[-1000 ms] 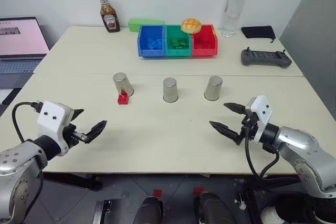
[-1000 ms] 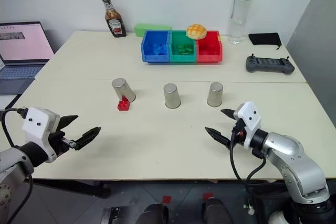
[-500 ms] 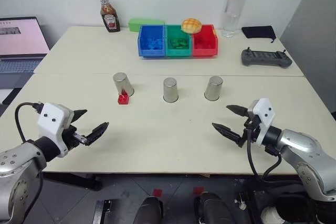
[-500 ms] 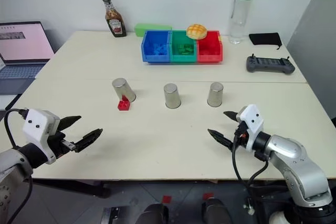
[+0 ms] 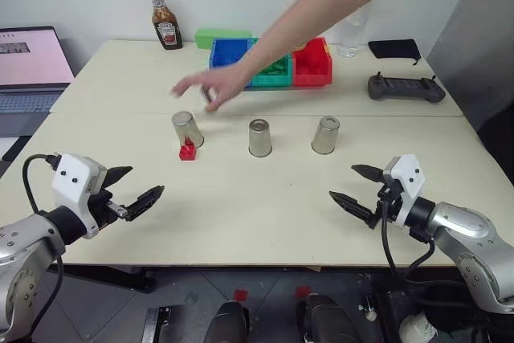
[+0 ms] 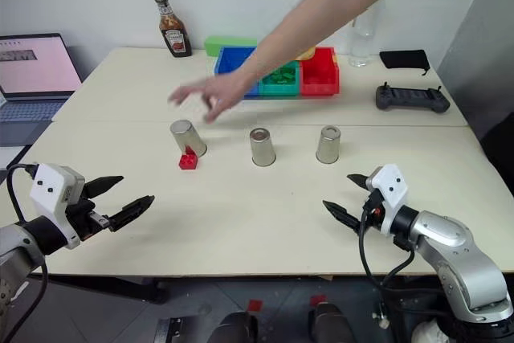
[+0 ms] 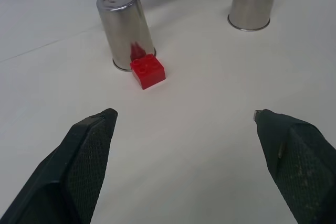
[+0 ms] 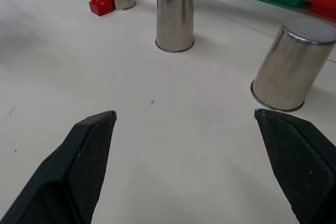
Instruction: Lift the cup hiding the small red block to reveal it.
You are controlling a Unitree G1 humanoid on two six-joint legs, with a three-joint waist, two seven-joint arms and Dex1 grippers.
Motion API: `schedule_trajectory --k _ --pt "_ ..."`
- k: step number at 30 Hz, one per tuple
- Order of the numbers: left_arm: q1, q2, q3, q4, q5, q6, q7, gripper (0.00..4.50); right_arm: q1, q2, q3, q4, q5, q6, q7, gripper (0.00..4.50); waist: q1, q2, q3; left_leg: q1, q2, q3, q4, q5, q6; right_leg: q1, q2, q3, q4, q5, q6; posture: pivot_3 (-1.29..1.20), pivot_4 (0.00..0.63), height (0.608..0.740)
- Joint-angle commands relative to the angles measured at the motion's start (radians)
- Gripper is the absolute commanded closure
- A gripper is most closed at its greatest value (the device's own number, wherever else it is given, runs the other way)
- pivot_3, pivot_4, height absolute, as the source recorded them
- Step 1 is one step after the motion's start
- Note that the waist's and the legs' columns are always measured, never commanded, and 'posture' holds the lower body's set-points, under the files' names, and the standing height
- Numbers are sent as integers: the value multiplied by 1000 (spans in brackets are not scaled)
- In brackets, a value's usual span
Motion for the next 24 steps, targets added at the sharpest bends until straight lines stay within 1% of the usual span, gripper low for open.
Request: schedule_trajectory --k 1,12,24 --pt "-11 15 18 -16 -7 -14 -4 54 -4 -8 -13 -29 -4 -28 10 0 0 0 0 0 0 0 0 0 0 0 0 0 0 0 0 0 150 740" --pt "-4 16 9 -18 4 -25 -8 54 -23 -8 10 -36 -6 -23 13 0 0 0 0 0 0 0 0 0 0 0 0 0 0 0 0 0 150 740" --pt "-10 20 4 -12 11 -28 -21 54 -7 -4 11 -35 -9 -35 22 0 0 0 0 0 0 0 0 0 0 0 0 0 0 0 0 0 150 740"
